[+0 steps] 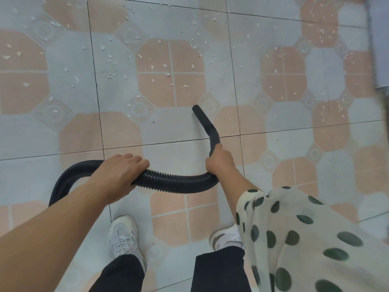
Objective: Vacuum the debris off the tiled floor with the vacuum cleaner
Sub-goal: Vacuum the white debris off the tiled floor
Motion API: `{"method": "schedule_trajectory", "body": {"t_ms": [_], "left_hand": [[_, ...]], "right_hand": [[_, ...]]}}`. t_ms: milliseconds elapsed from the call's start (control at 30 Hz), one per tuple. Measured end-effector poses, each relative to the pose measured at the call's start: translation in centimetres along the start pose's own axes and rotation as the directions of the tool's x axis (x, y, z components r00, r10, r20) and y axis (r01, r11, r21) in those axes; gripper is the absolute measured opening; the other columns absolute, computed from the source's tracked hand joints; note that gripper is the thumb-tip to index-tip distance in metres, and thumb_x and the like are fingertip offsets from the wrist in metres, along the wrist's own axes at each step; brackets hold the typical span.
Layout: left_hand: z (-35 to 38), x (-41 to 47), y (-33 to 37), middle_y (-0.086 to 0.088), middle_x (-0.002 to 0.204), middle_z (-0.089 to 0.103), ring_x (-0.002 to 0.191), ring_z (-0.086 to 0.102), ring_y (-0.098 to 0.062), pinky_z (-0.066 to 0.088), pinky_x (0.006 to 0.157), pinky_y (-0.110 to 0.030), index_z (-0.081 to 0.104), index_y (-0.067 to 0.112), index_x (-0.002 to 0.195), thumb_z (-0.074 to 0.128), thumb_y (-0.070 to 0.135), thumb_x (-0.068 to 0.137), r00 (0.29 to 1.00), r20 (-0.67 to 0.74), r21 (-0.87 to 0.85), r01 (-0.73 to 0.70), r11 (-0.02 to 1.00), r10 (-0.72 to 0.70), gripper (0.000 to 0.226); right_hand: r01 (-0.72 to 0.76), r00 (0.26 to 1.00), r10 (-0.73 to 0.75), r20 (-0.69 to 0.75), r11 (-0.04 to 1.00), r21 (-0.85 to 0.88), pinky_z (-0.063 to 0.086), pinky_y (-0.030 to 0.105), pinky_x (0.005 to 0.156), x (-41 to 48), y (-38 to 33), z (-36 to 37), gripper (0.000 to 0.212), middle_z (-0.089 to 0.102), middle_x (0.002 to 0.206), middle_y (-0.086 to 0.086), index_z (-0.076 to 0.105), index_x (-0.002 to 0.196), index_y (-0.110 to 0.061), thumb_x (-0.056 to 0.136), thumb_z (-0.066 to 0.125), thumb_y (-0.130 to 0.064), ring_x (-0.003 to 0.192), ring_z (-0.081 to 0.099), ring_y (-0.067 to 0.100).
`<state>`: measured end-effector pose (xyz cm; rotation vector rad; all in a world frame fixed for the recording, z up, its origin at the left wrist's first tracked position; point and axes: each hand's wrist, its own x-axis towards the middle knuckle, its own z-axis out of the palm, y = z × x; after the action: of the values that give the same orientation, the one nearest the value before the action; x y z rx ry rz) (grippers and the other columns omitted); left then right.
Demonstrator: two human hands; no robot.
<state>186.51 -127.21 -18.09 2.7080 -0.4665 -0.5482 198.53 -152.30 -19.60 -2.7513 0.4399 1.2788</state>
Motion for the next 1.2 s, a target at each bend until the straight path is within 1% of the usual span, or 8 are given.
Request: {"method": "schedule_trajectory", "body": {"t_ms": [200,333,433,567,700,900,1100,1200], "left_hand": [[-0.4,4.7,6.5,0.009,0.06,0.049,0.051,0.045,-0.017,0.028,0.051,-0.024,0.049,0.022,0.077,0.082,0.01,0.051,0.996,-0.072,-0.008,-0.044,0.999,0.043,0.044],[0.4,10.3,13.2,0.009,0.06,0.048,0.05,0.043,-0.017,0.026,0.051,-0.025,0.043,0.024,0.079,0.081,0.01,0.051,0.988,-0.093,0.012,-0.126,0.992,0.127,0.049],[1.5,14.3,18.4,0.009,0.06,0.049,0.051,0.049,-0.018,0.026,0.051,-0.026,0.041,0.026,0.08,0.083,0.011,0.047,0.98,-0.073,0.031,-0.184,0.983,0.185,0.056],[2.9,19.0,23.9,0.008,0.061,0.05,0.052,0.051,-0.018,0.028,0.051,-0.025,0.043,0.027,0.081,0.086,0.012,0.044,0.975,-0.045,0.03,-0.218,0.975,0.22,0.059],[3.9,22.8,27.6,0.008,0.061,0.05,0.052,0.052,-0.018,0.027,0.05,-0.024,0.044,0.027,0.083,0.085,0.009,0.045,0.976,-0.029,0.013,-0.216,0.976,0.216,0.058],[4.1,27.0,30.4,0.005,0.059,0.049,0.05,0.051,-0.022,0.024,0.05,-0.024,0.052,0.021,0.082,0.083,0.004,0.048,0.983,-0.035,0.015,-0.177,0.984,0.178,0.049],[2.5,30.0,30.9,0.003,0.061,0.05,0.052,0.052,-0.025,0.024,0.052,-0.024,0.055,0.019,0.083,0.082,0.002,0.051,0.981,-0.013,0.017,-0.193,0.981,0.193,0.045],[1.1,30.9,30.7,0.002,0.06,0.05,0.05,0.051,-0.024,0.01,0.048,-0.016,0.056,0.016,0.082,0.081,0.0,0.049,0.975,0.01,0.043,-0.224,0.974,0.224,0.044]], "right_hand": [[-0.098,0.995,0.097,0.024,0.994,0.052,0.04,0.031,0.061,2.1,7.3,-3.2,0.051,0.054,0.12,0.016,0.035,0.14,-0.008,0.092,0.052,-0.011,0.084,0.049,0.026],[-0.197,0.98,0.193,0.041,0.975,0.108,0.04,0.03,0.058,4.1,15.9,-6.2,0.043,0.057,0.109,0.013,0.042,0.132,-0.007,0.091,0.053,-0.011,0.084,0.052,0.027],[-0.256,0.967,0.251,0.053,0.959,0.125,0.041,0.031,0.063,5.3,22.3,-7.9,0.042,0.058,0.115,0.015,0.043,0.132,-0.007,0.091,0.053,-0.011,0.089,0.053,0.028],[-0.289,0.957,0.28,0.081,0.945,0.152,0.033,0.028,0.048,7.0,29.3,-9.4,0.047,0.056,0.119,0.015,0.038,0.136,-0.007,0.091,0.053,-0.011,0.082,0.049,0.026],[-0.272,0.962,0.263,0.072,0.948,0.163,0.032,0.027,0.047,9.5,33.7,-11.2,0.05,0.055,0.122,0.016,0.036,0.139,-0.008,0.092,0.054,-0.012,0.08,0.048,0.025],[-0.252,0.968,0.249,0.043,0.949,0.191,0.045,0.034,0.067,13.3,36.5,-14.0,0.054,0.051,0.127,0.018,0.035,0.139,-0.01,0.091,0.057,-0.015,0.088,0.053,0.03],[-0.231,0.973,0.225,0.053,0.952,0.199,0.044,0.031,0.06,15.2,37.5,-15.0,0.05,0.055,0.123,0.016,0.039,0.137,-0.009,0.09,0.055,-0.015,0.084,0.051,0.027],[-0.189,0.982,0.184,0.048,0.962,0.198,0.036,0.028,0.05,15.8,37.0,-16.3,0.047,0.056,0.112,0.013,0.042,0.135,-0.008,0.09,0.055,-0.014,0.083,0.051,0.027]]}}
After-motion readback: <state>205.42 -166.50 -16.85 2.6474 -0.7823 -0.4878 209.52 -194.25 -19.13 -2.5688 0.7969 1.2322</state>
